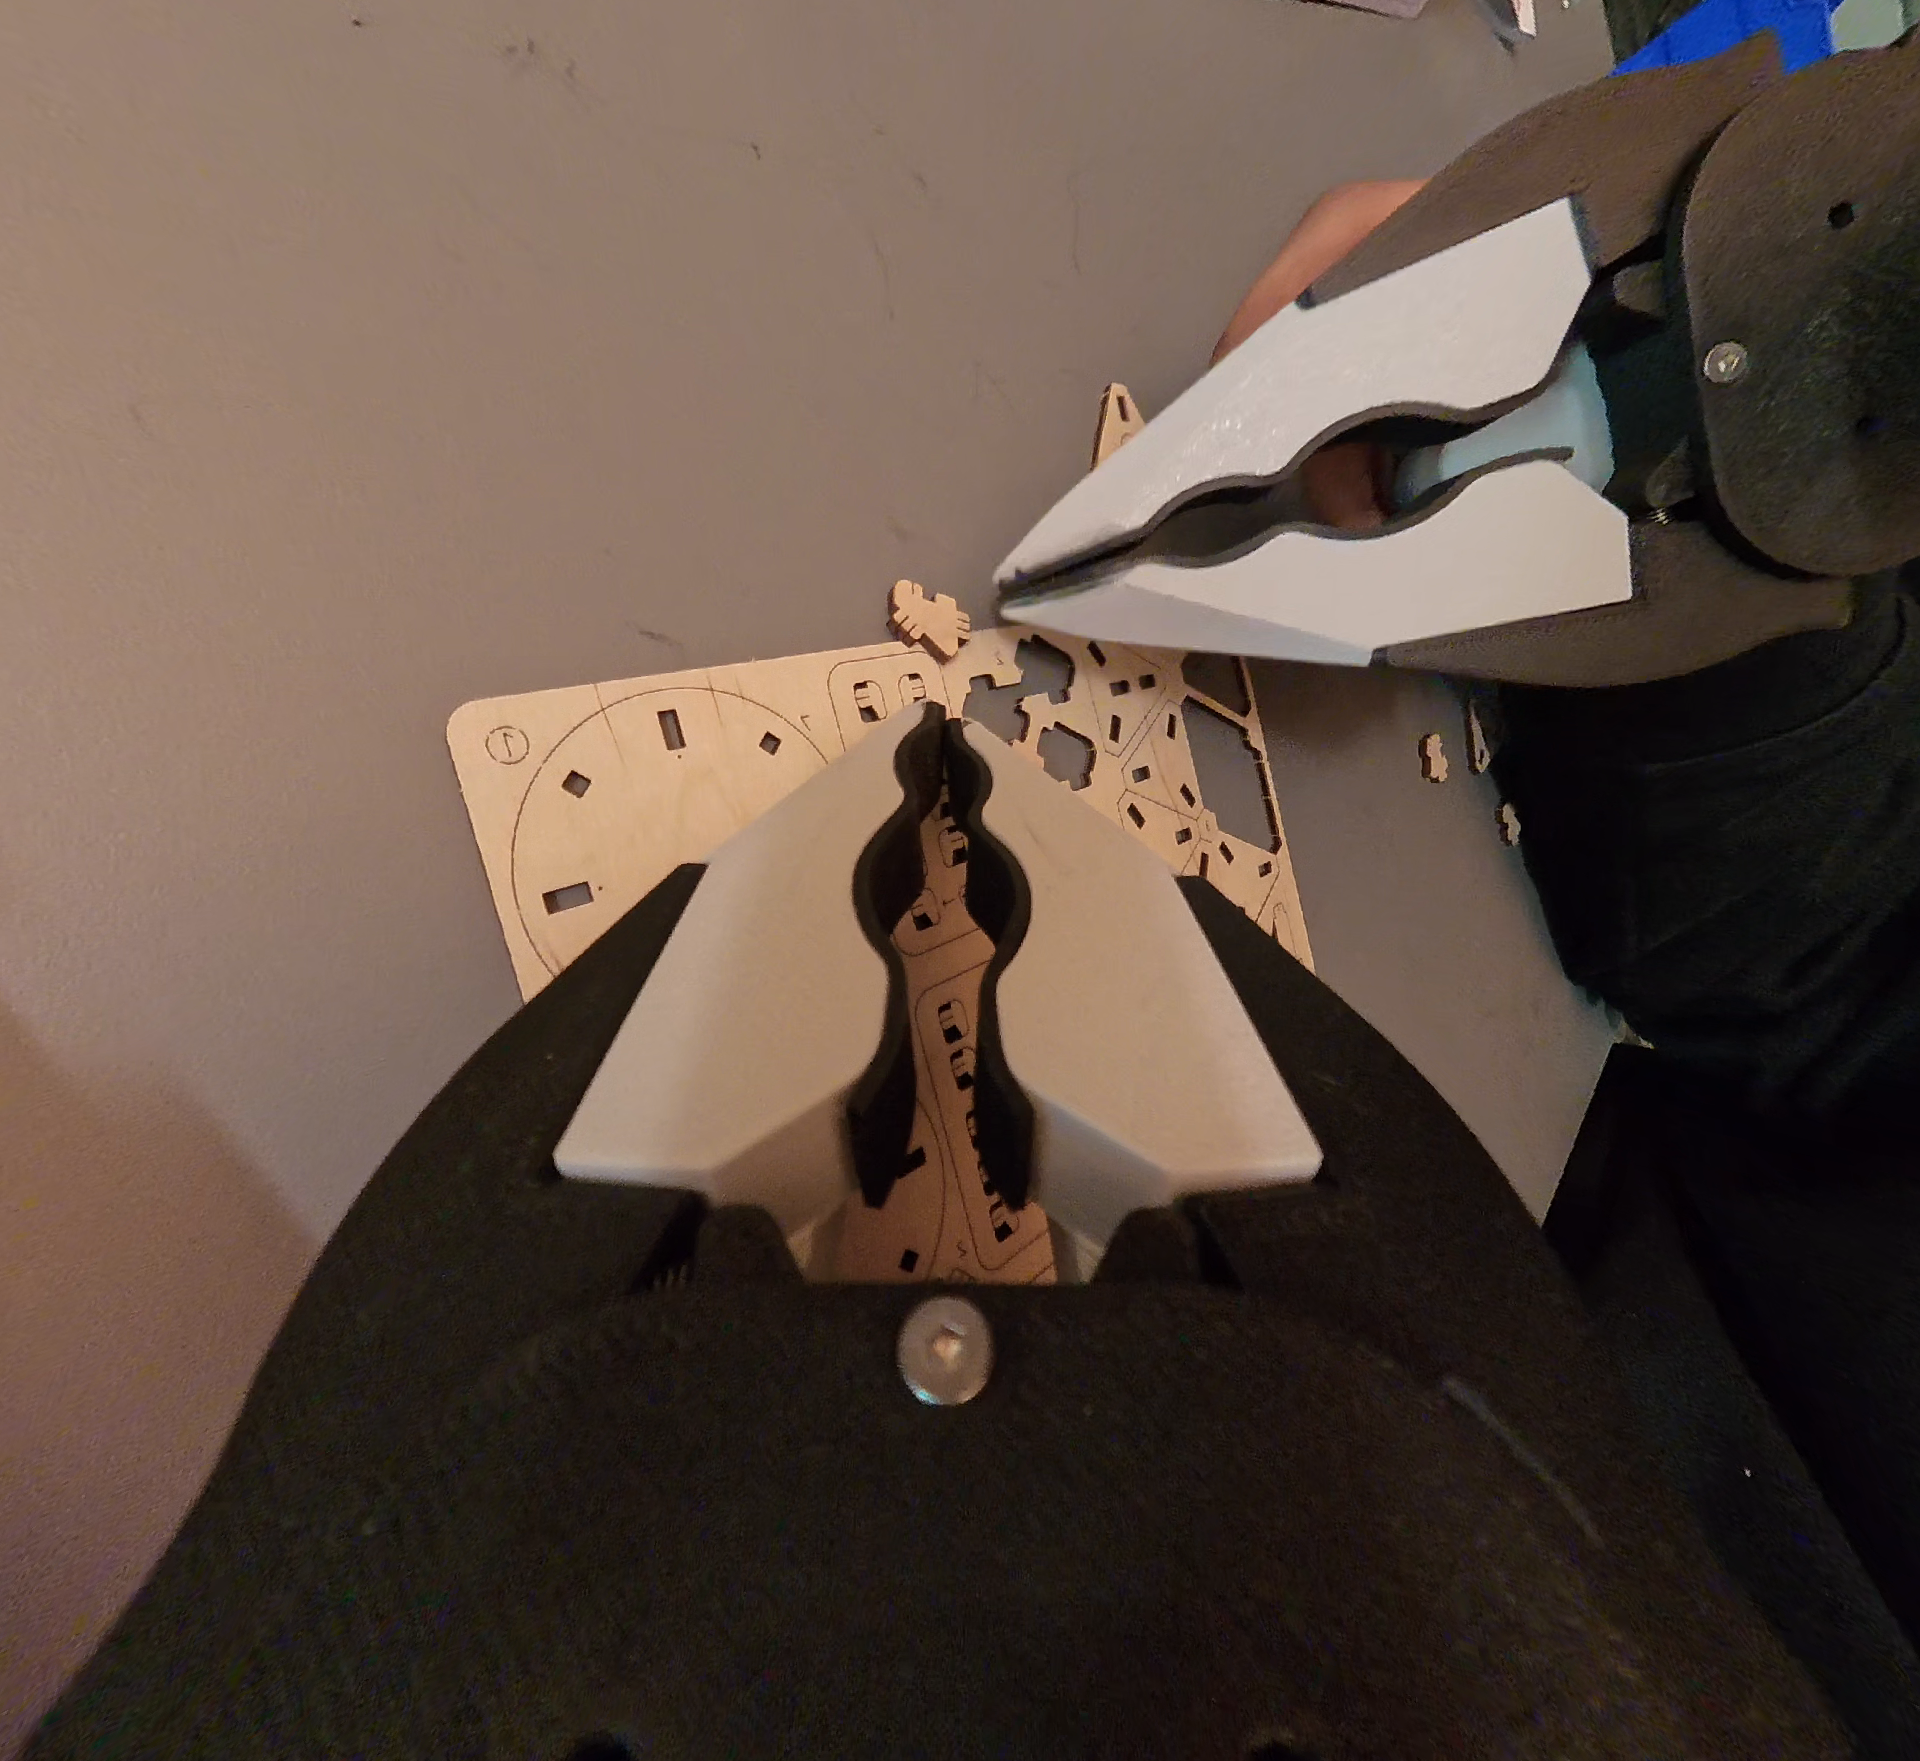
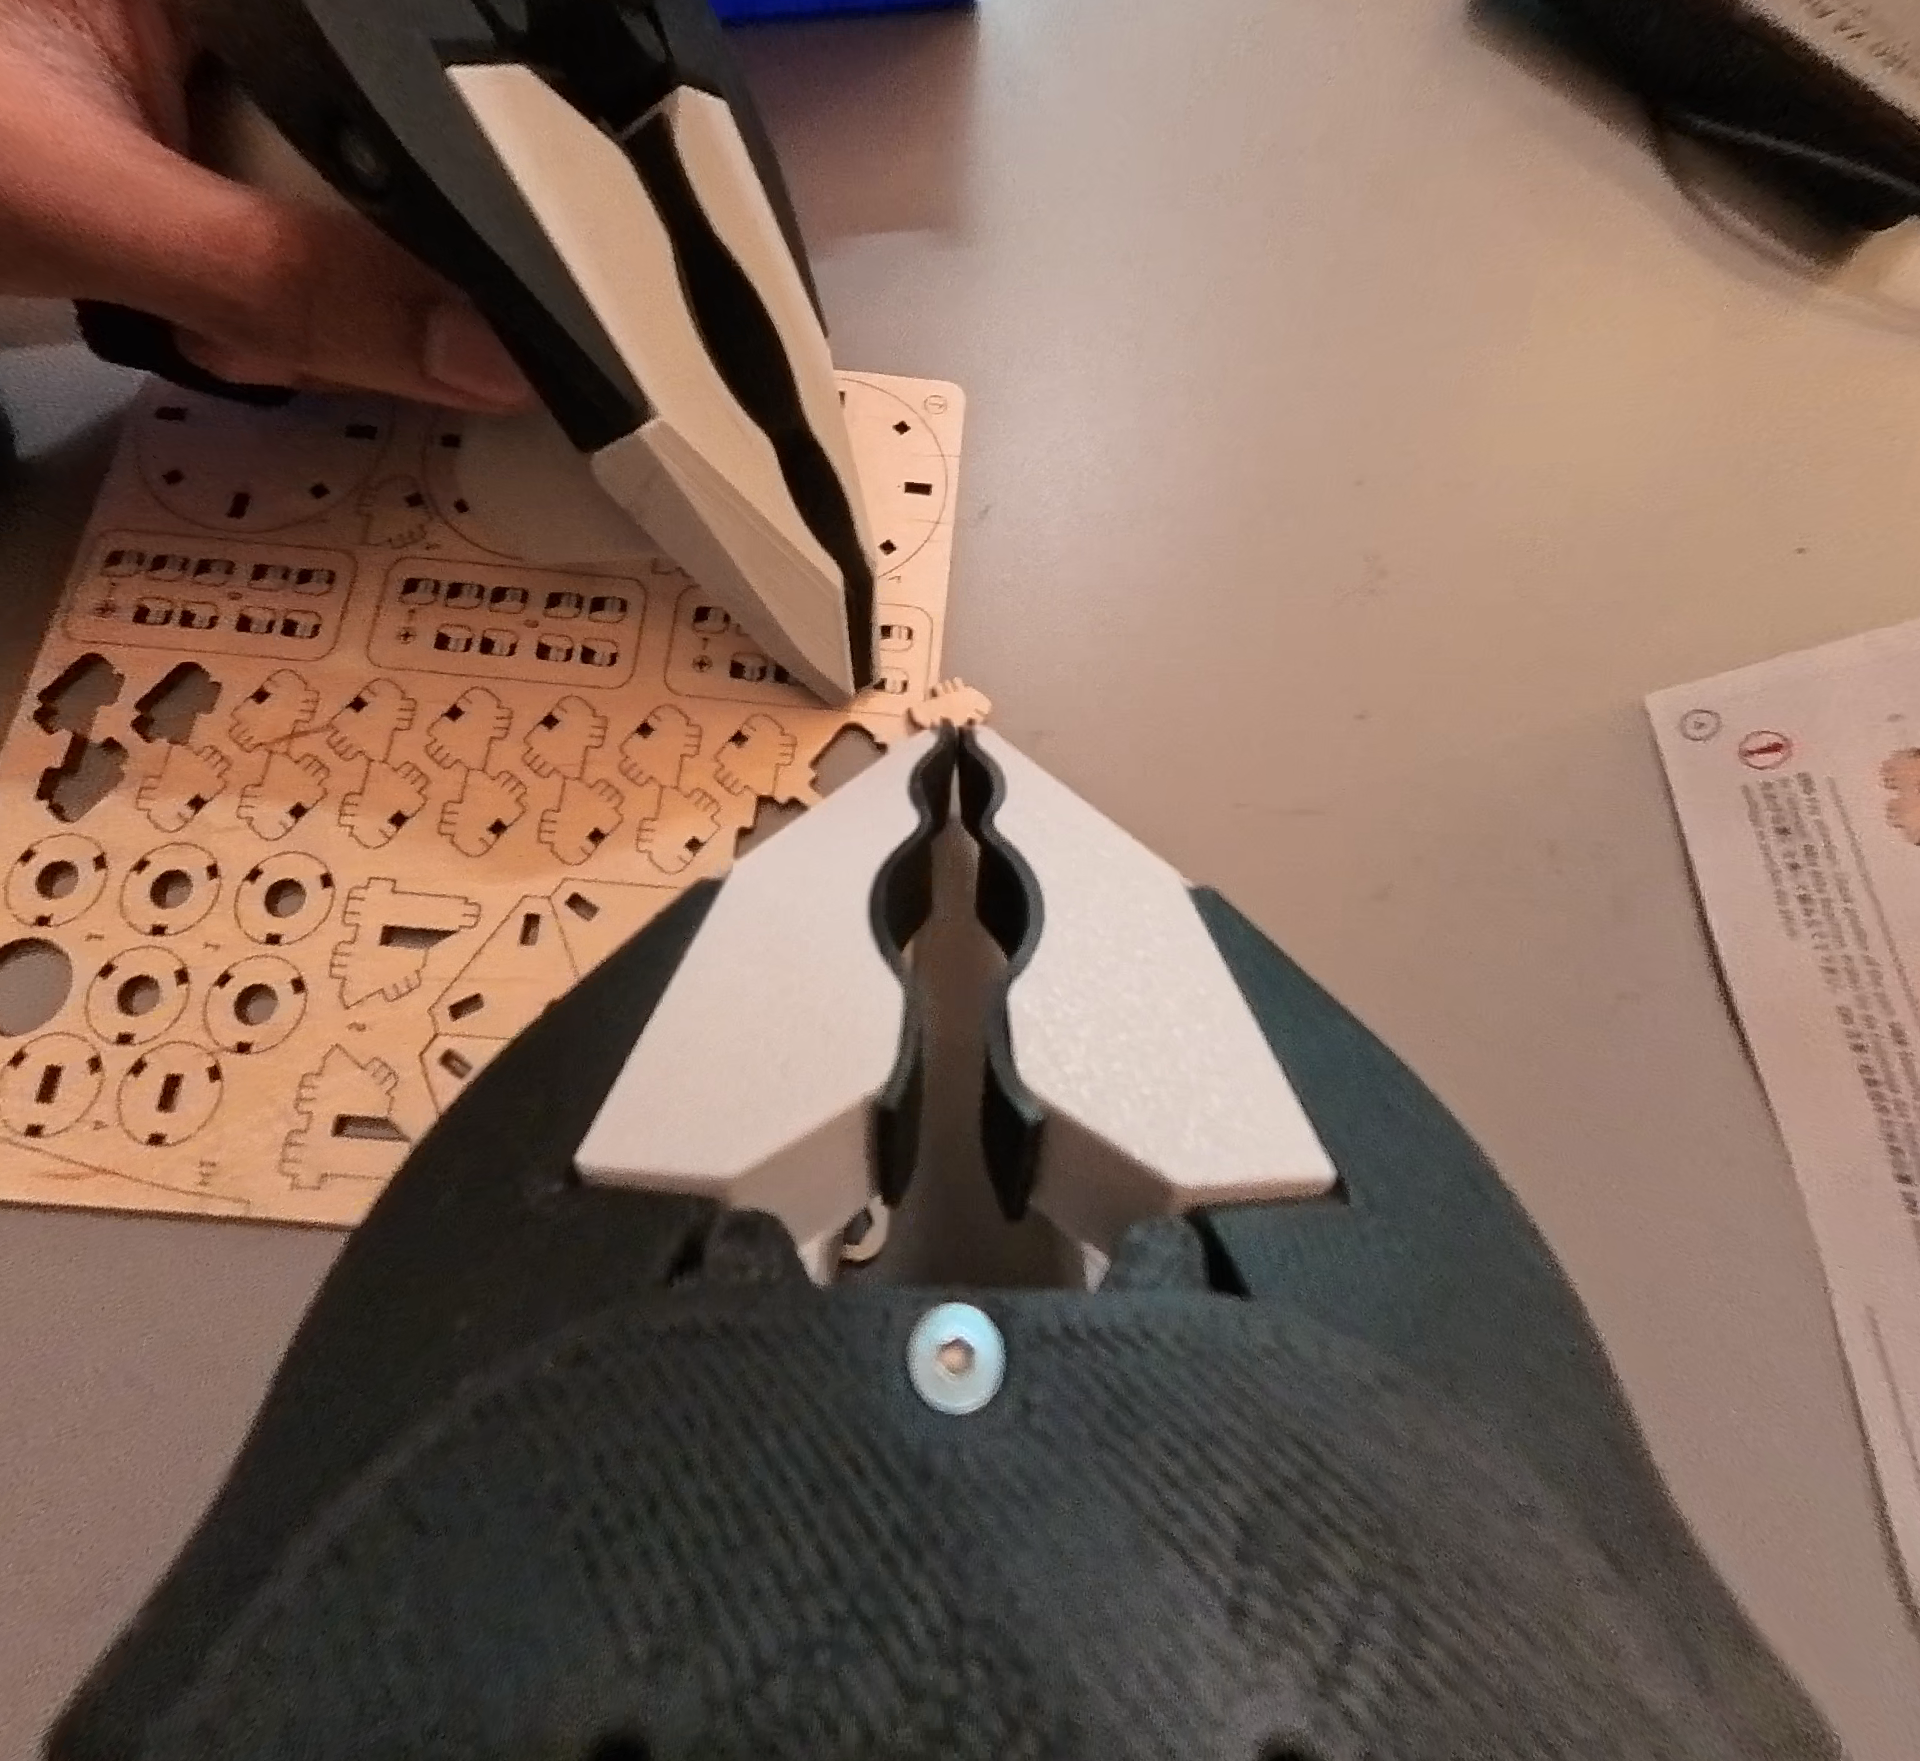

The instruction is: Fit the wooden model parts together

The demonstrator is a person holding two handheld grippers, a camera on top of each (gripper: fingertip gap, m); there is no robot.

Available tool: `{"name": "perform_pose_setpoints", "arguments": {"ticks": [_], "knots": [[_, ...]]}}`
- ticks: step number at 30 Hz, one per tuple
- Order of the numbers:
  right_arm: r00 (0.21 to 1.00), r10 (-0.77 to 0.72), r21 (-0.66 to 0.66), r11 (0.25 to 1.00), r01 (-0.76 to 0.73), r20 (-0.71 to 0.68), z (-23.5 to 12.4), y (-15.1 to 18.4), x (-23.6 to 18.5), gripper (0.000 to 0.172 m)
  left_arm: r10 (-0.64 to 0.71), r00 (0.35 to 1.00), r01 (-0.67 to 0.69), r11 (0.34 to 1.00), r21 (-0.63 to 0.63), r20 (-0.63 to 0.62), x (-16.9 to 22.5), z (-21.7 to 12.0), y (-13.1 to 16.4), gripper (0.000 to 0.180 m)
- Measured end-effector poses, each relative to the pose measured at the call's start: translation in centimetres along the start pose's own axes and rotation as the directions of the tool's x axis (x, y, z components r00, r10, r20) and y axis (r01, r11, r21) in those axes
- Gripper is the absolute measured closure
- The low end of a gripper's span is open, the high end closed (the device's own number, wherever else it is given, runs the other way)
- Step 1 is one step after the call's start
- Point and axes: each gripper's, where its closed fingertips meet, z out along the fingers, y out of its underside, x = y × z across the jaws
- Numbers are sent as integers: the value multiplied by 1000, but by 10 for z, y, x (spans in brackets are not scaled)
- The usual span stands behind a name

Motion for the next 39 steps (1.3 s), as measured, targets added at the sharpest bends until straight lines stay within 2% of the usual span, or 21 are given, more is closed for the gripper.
{"name": "perform_pose_setpoints", "arguments": {"ticks": [6,10,19,24,25,26,31,34,37,39], "knots": [[998,68,3,998,-68,16,5,0,0,155,-1,1000,1,1000,0,-1,0,0,0,180],[994,108,-18,994,-108,10,10,3,0,152,-1,1000,1,1000,0,0,0,0,0,180],[991,127,-23,992,-127,27,11,4,-1,161,0,1000,0,1000,0,0,0,0,0,180],[992,125,9,992,-125,34,3,-3,1,162,28,999,-27,1000,-5,21,0,-1,-1,180],[992,121,24,992,-122,37,0,-5,1,167,35,999,-35,999,-3,29,0,-1,-1,180],[992,120,45,992,-121,37,-4,-9,2,172,40,998,-40,999,5,38,-1,-2,-3,180],[984,152,144,976,-164,94,-25,-27,2,172,73,997,-71,986,153,-4,11,-18,-26,180],[987,156,136,978,-158,23,-30,-23,15,172,60,998,-56,978,203,-14,10,-25,-32,180],[988,109,57,993,-103,-112,-20,-9,28,163,53,999,-51,981,185,-4,7,-23,-30,180],[985,77,7,997,-77,-151,-10,-2,28,157,65,997,-69,984,166,32,4,-20,-28,180]]}}
